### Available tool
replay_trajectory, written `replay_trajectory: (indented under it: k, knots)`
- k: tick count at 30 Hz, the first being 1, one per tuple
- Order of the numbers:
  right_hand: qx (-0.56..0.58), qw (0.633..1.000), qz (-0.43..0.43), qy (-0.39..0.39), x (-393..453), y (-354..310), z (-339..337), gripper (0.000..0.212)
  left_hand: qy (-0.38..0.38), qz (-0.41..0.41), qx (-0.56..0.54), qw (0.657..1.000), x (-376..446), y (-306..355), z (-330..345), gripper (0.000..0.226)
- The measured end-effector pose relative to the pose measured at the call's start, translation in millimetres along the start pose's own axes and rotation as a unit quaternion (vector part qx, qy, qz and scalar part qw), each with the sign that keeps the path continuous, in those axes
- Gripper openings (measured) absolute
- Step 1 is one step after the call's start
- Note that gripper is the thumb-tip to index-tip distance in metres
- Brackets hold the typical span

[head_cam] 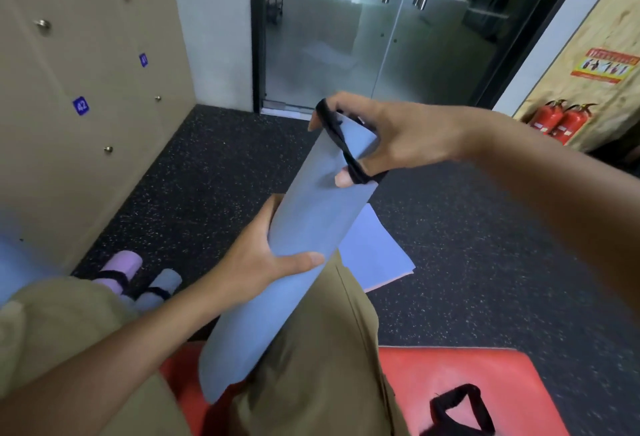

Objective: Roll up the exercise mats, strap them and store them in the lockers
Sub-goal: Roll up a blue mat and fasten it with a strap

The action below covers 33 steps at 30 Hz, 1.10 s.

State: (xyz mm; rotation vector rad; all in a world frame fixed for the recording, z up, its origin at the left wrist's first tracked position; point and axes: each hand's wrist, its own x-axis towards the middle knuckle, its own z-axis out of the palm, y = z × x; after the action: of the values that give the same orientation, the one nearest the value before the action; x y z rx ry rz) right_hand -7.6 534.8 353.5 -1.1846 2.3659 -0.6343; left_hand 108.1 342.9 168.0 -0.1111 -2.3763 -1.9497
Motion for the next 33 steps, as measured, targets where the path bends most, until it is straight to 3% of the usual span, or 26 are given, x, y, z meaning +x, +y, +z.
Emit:
replay_trajectory:
  k: [5,8,13,16,22,27,33]
  knots:
    - [-0.096,0.994,-0.034,-0.045,13,-44,9,0.054,0.025,0.003,0.0,1.0,-27,-6,-12,0.085]
    - [-0.132,0.989,-0.041,-0.058,23,-57,22,0.053,0.012,-0.01,0.009,1.0,-39,-2,-24,0.07]
    - [-0.165,0.982,-0.062,-0.062,38,-68,45,0.06,0.197,0.061,-0.014,0.979,-37,48,-47,0.049]
    - [-0.169,0.981,-0.066,-0.063,42,-72,51,0.06,0.234,0.068,-0.036,0.969,-37,73,-49,0.055]
    - [-0.175,0.981,-0.065,-0.056,44,-72,58,0.065,0.224,0.04,-0.148,0.962,-40,69,-40,0.047]
    - [-0.138,0.988,-0.07,-0.028,37,-64,63,0.072,0.203,0.005,-0.232,0.951,-42,62,-41,0.024]
    - [0.042,0.997,-0.061,0.012,33,-41,73,0.078,0.187,-0.062,-0.302,0.933,-43,47,-37,0.031]
